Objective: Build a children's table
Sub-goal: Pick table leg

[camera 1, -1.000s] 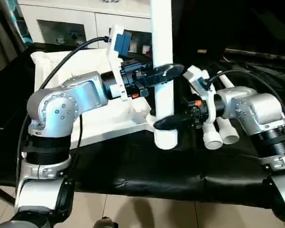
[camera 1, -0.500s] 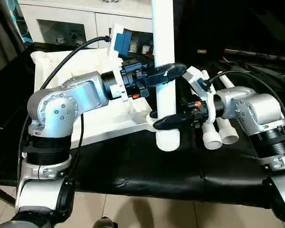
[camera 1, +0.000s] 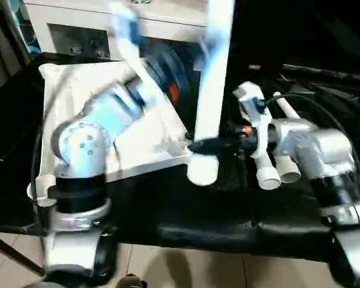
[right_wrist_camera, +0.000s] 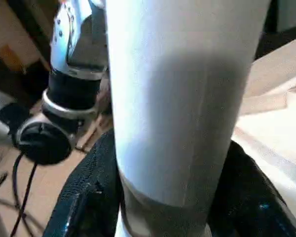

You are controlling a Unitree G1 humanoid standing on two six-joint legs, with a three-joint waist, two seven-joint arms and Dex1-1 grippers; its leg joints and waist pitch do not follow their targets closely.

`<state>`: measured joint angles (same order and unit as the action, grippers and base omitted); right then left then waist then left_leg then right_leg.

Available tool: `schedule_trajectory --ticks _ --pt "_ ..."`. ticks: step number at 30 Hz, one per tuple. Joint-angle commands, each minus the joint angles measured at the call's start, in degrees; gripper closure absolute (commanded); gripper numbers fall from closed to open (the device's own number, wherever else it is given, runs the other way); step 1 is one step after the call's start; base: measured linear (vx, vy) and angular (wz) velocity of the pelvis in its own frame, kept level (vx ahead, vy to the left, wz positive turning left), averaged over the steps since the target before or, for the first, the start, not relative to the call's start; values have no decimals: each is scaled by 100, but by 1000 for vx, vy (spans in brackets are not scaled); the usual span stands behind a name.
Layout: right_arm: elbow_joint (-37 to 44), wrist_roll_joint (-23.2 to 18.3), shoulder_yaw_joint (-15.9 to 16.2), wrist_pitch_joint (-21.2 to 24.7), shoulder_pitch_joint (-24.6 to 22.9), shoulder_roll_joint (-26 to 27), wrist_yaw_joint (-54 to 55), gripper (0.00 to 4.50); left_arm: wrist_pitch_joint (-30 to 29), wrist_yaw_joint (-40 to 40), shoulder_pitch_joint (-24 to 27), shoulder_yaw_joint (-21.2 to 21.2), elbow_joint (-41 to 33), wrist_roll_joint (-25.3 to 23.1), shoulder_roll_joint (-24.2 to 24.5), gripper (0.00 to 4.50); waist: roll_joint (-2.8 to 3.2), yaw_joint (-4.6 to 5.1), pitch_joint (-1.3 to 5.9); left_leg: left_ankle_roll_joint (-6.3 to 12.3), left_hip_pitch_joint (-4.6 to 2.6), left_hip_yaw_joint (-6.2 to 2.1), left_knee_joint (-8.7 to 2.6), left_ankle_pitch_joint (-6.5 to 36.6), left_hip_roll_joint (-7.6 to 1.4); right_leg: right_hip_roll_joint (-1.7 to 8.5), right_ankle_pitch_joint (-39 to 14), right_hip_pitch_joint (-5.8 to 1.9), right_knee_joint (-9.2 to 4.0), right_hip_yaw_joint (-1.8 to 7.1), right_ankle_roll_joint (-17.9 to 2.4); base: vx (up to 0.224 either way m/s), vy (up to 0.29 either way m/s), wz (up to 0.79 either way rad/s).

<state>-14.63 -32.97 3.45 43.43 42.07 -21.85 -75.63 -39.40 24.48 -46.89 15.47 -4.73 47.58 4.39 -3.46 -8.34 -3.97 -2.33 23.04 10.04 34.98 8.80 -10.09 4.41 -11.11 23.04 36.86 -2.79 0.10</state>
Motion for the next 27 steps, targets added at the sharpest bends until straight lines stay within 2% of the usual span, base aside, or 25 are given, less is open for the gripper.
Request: schedule_trajectory --ticks 1,2,4,5,6,7,8,9,10,12,13,14,15,16,17,18,19,20,21,23,24,27 --pt "383 -227 -504 8 -68 -12 391 261 65 -146 22 178 19 -95 156 148 18 -19 474 -118 -165 -96 -383 977 -264 369 -666 -296 -419 209 -1103 0 0 0" --pt "556 -271 -693 17 -145 12 632 261 6 -222 102 146 24 -285 343 148 20 -7 474 -156 -172 -98 -392 1018 -266 361 -793 -284 -428 205 -1036 0 0 0" --pt "660 -222 -764 -33 -199 11 779 261 54 -285 182 0 23 -598 521 148 42 0 465 -218 -185 -107 -412 1089 -275 355 -953 -265 -453 203 -946 0 0 0" --pt "846 31 -900 -232 -321 43 1280 261 376 -331 424 -366 32 -1323 883 148 71 3 458 -249 -188 -111 -416 1144 -276 351 -1024 -254 -453 204 -898 0 0 0" --pt "896 97 -933 -273 -356 52 1423 261 444 -331 497 -458 30 -1491 976 148 93 6 452 -319 -199 -123 -442 1237 -292 353 -1183 -232 -486 215 -687 0 0 0" --pt "1077 455 -991 -494 -541 101 1985 261 707 -264 854 -731 -78 -1999 1280 148 84 18 458 -360 -211 -119 -443 1274 -287 347 -1211 -232 -466 213 -647 0 0 0" --pt "1186 722 -1031 -609 -689 193 2500 261 876 -309 1146 -810 -163 -2254 1397 148 236 29 473 -529 -222 -137 -455 1299 -282 341 -1107 -204 -451 209 -593 0 0 0" --pt "1205 767 -1041 -625 -717 217 2605 261 911 -325 1201 -815 -178 -2295 1409 148 201 48 473 -565 -224 -131 -466 1305 -288 341 -1026 -205 -476 209 -602 0 0 0" --pt "1232 831 -1055 -646 -757 251 2757 261 963 -348 1281 -823 -199 -2353 1427 148 187 39 499 -597 -237 -125 -449 1316 -274 335 -870 -210 -444 203 -708 0 0 0" --pt "1300 1313 -1141 -771 -965 511 3778 261 1114 -373 1770 -766 -448 -2437 1441 148 192 60 475 -614 -200 -123 -471 1378 -264 325 -780 -214 -430 202 -843 0 0 0" --pt "1429 1568 -1196 -926 -1178 687 4279 261 1289 -724 2047 -589 -579 -2589 1276 148 286 71 471 -701 -218 -132 -480 1523 -278 330 -838 -183 -443 204 -858 0 0 0" --pt "1589 1795 -1251 -1092 -1412 864 4741 261 1493 -1170 2310 -384 -694 -2773 1072 148 233 97 451 -733 -212 -129 -499 1731 -292 338 -945 -193 -478 206 -846 0 0 0" --pt "1621 1808 -1257 -1088 -1448 879 4772 261 1461 -1262 2347 -370 -728 -2814 1064 148 216 105 458 -700 -218 -127 -496 1805 -275 336 -1029 -205 -486 205 -824 0 0 0" --pt "1767 1859 -1281 -1054 -1602 935 4897 261 1267 -1664 2509 -327 -888 -2997 1054 148 267 111 477 -659 -234 -129 -485 1924 -265 312 -1162 -206 -478 217 -758 0 0 0" --pt "1866 1815 -1316 -1044 -1709 984 4953 261 1236 -1720 2661 -312 -994 -3014 1054 148 350 107 450 -608 -234 -144 -488 2047 -242 317 -1423 -191 -513 220 -684 0 0 0" --pt "1871 1812 -1318 -1043 -1715 987 4956 261 1234 -1723 2669 -312 -1000 -3015 1054 148 311 120 448 -581 -238 -137 -488 2082 -247 322 -1500 -189 -551 225 -644 0 0 0" --pt "2079 1909 -1293 -1182 -1958 1038 5107 261 1220 -1778 3040 -320 -1186 -3103 1042 148 292 121 449 -538 -211 -152 -496 2000 -256 322 -1494 -209 -541 223 -616 0 0 0" --pt "2117 1929 -1283 -1213 -2002 1048 5144 261 1236 -1777 3107 -326 -1213 -3123 1038 148 287 123 446 -504 -193 -149 -503 1921 -266 327 -1424 -210 -544 227 -598 0 0 0" --pt "2210 2151 -1315 -1167 -2253 1056 5500 261 1271 -1888 3562 -370 -1529 -3302 938 148 318 155 438 -469 -192 -138 -502 1885 -256 307 -1435 -186 -546 233 -578 0 0 0" --pt "2246 2325 -1233 -1235 -2430 977 5592 261 1281 -1960 3811 -429 -1723 -3430 879 148 326 203 430 -455 -186 -134 -516 1950 -265 298 -1557 -183 -575 229 -547 0 0 0" --pt "2346 2402 -1213 -1291 -2583 1048 5757 261 1348 -2097 3998 -524 -1826 -3690 845 148 335 228 427 -446 -192 -130 -514 2015 -255 285 -1659 -171 -605 233 -506 0 0 0" --pt "2475 2296 -1170 -1205 -2638 1154 5790 261 1353 -2194 4106 -654 -1810 -3782 842 148 337 284 413 -422 -201 -155 -523 2299 -233 278 -2024 -144 -648 224 -402 0 0 0"
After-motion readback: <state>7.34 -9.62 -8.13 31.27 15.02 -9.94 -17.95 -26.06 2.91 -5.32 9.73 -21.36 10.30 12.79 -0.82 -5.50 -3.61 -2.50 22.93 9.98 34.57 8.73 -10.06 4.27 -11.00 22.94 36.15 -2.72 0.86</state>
